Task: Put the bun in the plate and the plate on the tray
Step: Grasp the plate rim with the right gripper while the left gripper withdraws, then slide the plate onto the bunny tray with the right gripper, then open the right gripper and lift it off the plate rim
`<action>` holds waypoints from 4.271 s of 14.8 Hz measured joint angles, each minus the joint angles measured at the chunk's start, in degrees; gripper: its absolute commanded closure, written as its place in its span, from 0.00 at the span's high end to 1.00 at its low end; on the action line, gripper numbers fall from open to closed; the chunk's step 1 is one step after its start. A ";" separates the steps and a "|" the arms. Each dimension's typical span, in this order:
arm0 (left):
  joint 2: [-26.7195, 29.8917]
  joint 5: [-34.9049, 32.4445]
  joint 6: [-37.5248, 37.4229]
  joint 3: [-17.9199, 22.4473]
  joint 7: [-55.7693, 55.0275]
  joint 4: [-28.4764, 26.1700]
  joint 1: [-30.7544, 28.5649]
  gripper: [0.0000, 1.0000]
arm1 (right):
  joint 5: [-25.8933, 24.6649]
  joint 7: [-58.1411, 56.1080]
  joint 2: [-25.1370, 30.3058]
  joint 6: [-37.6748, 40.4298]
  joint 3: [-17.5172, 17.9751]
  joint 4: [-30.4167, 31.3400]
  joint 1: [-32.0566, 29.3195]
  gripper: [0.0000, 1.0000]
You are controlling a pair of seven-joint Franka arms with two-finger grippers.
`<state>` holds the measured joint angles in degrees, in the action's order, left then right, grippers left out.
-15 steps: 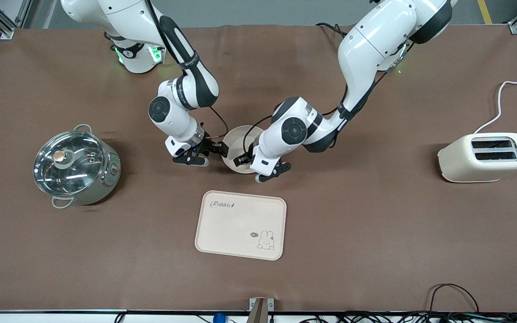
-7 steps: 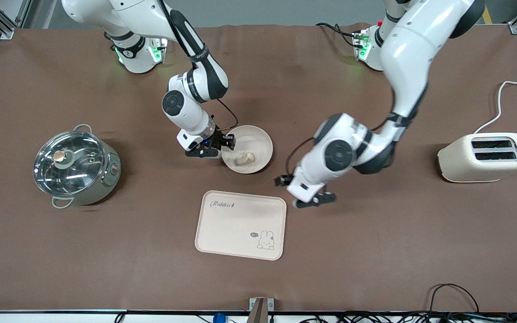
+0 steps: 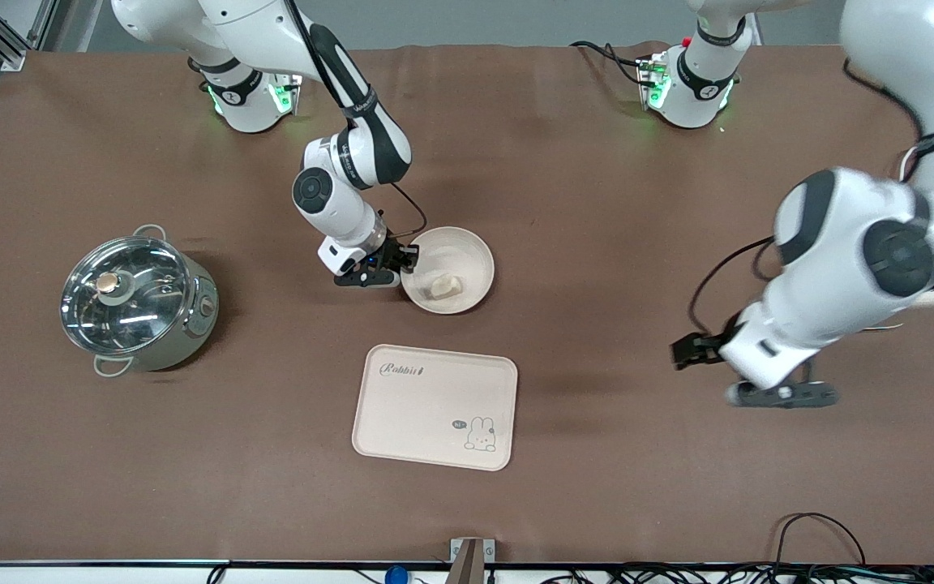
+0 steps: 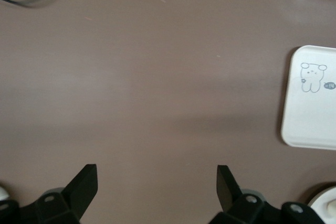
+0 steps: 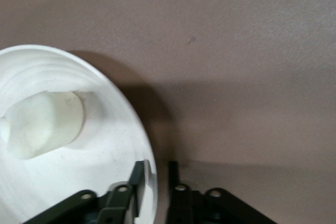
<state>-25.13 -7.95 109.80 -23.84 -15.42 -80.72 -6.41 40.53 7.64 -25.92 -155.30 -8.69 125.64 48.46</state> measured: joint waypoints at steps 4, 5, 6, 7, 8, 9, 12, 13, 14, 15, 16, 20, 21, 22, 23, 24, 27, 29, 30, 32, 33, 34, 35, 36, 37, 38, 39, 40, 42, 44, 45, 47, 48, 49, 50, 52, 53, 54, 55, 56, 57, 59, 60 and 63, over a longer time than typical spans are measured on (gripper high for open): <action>6.95 0.00 -5.94 -0.09 1.21 -0.24 -0.03 1.00 | 0.07 -0.31 0.64 -0.45 -0.16 -0.03 -0.10 0.00; 8.62 0.00 -7.58 0.12 1.76 -0.27 0.35 1.00 | 0.11 -0.30 0.77 -0.51 -0.24 -0.07 -0.43 0.00; 10.44 0.00 -10.27 0.97 2.00 -0.27 1.18 1.00 | 0.12 -0.30 1.18 -0.19 -0.31 -0.10 -0.97 0.00; 12.40 0.14 -13.40 2.82 2.09 -0.28 2.84 1.00 | 0.12 -0.30 1.83 0.70 -0.44 -0.15 -1.56 0.00; 14.43 0.68 -16.11 5.32 2.09 -0.32 4.97 1.00 | 0.12 -0.33 2.54 1.48 -0.59 -0.23 -2.27 0.00; 16.52 1.72 -17.91 7.85 2.09 -0.46 6.74 1.00 | 0.12 -0.57 3.22 1.76 -0.68 -0.43 -3.30 0.00; 21.62 3.53 -18.69 13.61 5.42 -2.80 8.69 1.00 | 1.21 -1.47 4.01 1.83 -0.75 -3.14 -6.56 0.00; 22.96 3.97 -17.55 15.28 6.48 -4.67 9.15 1.00 | 2.12 -1.56 3.95 1.90 -0.77 -4.70 -7.57 0.00; 24.17 4.89 -15.93 16.69 7.03 -6.94 9.66 1.00 | 3.21 -1.74 3.62 2.13 -0.76 -6.43 -8.36 0.00; 25.29 5.78 -14.66 17.46 7.26 -9.18 10.02 1.00 | 4.20 -1.84 2.81 2.38 -0.76 -8.43 -8.86 0.00; 26.28 6.17 -13.79 17.69 7.26 -11.10 10.19 1.00 | 5.31 -1.89 1.36 2.41 -0.74 -10.77 -9.14 0.00; 27.70 6.73 -11.69 17.89 7.26 -13.50 10.42 1.00 | 8.30 -1.88 -8.83 2.34 -0.72 -22.73 -10.98 0.00; 27.64 7.19 -11.37 18.12 7.44 -13.48 10.34 1.00 | 8.73 -1.88 -11.38 2.34 -0.72 -25.65 -11.65 0.00; 27.58 8.11 -11.12 18.45 8.26 -13.46 10.24 1.00 | 8.89 -1.88 -13.52 2.35 -0.73 -28.13 -12.38 0.00; 27.54 8.91 -10.89 18.89 9.72 -13.31 10.14 1.00 | 8.92 -1.88 -15.25 2.35 -0.73 -30.18 -13.13 0.00; 27.49 9.36 -10.83 19.31 10.89 -12.83 9.97 1.00 | 8.92 -1.88 -16.60 2.40 -0.73 -31.83 -13.89 0.00; 26.87 9.70 -11.18 19.76 11.92 -10.54 9.36 1.00 | 8.92 -1.98 -19.28 3.29 -0.72 -34.67 -15.05 0.00; 26.18 9.72 -11.30 19.75 11.92 -9.60 9.45 1.00 | 8.92 -2.39 -20.72 3.32 -0.55 -35.13 -15.04 0.00; 25.90 9.72 -11.33 19.75 11.90 -9.40 9.47 1.00 | 8.92 -2.71 -21.27 3.31 -0.45 -35.23 -14.99 0.00; 25.59 9.73 -11.45 19.75 11.87 -9.33 9.46 1.00 | 8.92 -2.91 -21.51 3.29 -0.28 -35.46 -14.89 0.00; 25.57 9.73 -11.56 19.75 11.86 -9.32 9.45 1.00 | 8.92 -2.97 -21.52 3.32 -0.25 -35.57 -14.80 0.01; 25.57 9.73 -11.69 19.75 11.86 -9.29 9.43 1.00 | 8.92 -2.99 -21.52 3.32 -0.23 -35.58 -14.75 0.02; 25.57 9.73 -11.82 19.75 11.86 -9.23 9.43 1.00 | 8.92 -2.99 -21.52 3.32 -0.22 -35.58 -14.73 0.02; 25.57 9.73 -11.89 19.75 11.86 -9.19 9.43 1.00 | 8.92 -3.00 -21.52 3.32 -0.21 -35.59 -14.73 0.01; 25.57 9.73 -11.92 19.75 11.86 -9.16 9.43 1.00 | 8.92 -3.00 -21.52 3.33 -0.22 -35.61 -14.74 0.01; 25.57 9.72 -11.93 19.75 11.86 -9.15 9.44 1.00 | 8.92 -3.00 -21.53 3.32 -0.22 -35.64 -14.76 0.01; 25.57 9.73 -11.95 19.75 11.86 -9.14 9.44 1.00 | 8.92 -3.00 -21.53 3.32 -0.25 -35.67 -14.81 0.01; 25.57 9.73 -11.99 19.75 11.86 -9.14 9.44 1.00 | 8.92 -3.00 -21.53 3.32 -0.28 -35.70 -14.89 0.01; 25.57 9.73 -12.05 19.75 11.86 -9.14 9.44 1.00 | 8.92 -3.00 -21.53 3.32 -0.31 -35.70 -15.07 0.01; 25.57 9.73 -12.08 19.75 11.86 -9.14 9.44 1.00 | 8.92 -3.00 -21.53 3.32 -0.33 -35.70 -15.10 0.01; 25.57 9.73 -12.09 19.75 11.86 -9.14 9.43 1.00 | 8.92 -3.00 -21.53 3.32 -0.33 -35.70 -15.10 0.01; 25.57 9.73 -12.09 19.75 11.86 -9.14 9.43 1.00 | 8.92 -3.00 -21.53 3.31 -0.33 -35.71 -15.10 0.01; 25.57 9.72 -12.10 19.75 11.86 -9.14 9.43 1.00 | 8.92 -3.00 -21.53 3.31 -0.33 -35.71 -15.11 0.01; 25.57 9.72 -12.10 19.75 11.86 -9.14 9.43 1.00 | 8.92 -3.00 -21.54 3.30 -0.33 -35.73 -15.11 0.01; 25.57 9.73 -12.10 19.75 11.86 -9.14 9.43 1.00 | 8.92 -2.99 -21.58 3.28 -0.33 -35.81 -15.11 0.01; 25.57 9.72 -12.18 19.75 11.82 -9.13 9.46 1.00 | 8.92 -2.99 -21.72 3.22 -0.37 -36.11 -15.16 0.01; 25.57 9.72 -12.35 19.75 11.74 -9.12 9.47 1.00 | 8.92 -2.99 -21.82 3.15 -0.38 -36.22 -15.21 0.01; 25.57 9.72 -12.54 19.75 11.69 -9.11 9.48 1.00 | 8.92 -2.98 -21.92 3.11 -0.39 -36.33 -15.25 0.01; 25.57 9.72 -12.67 19.75 11.67 -9.10 9.48 1.00 | 8.92 -2.98 -22.02 3.11 -0.40 -36.47 -15.29 0.01; 25.57 9.72 -12.74 19.75 11.66 -9.08 9.49 1.00 | 8.94 -2.97 -22.08 3.10 -0.41 -36.56 -15.33 0.04; 25.57 9.72 -12.81 19.75 11.66 -9.06 9.49 1.00 | 8.95 -2.96 -22.09 3.09 -0.41 -36.61 -15.38 0.21; 25.57 9.72 -12.90 19.75 11.66 -9.01 9.50 1.00 | 9.05 -2.93 -22.10 2.95 -0.41 -36.64 -15.46 0.54; 25.57 9.72 -12.93 19.74 11.66 -9.00 9.51 1.00 | 9.70 -2.88 -22.11 2.69 -0.41 -36.65 -15.49 0.66; 25.57 9.27 -13.25 19.66 11.66 -8.98 9.61 1.00 | 14.25 -2.91 -22.11 2.16 -0.38 -36.75 -15.50 0.99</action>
<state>0.44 1.32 96.55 -4.18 -3.76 -89.70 3.19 54.78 4.73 -48.03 -153.14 -9.07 88.89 32.97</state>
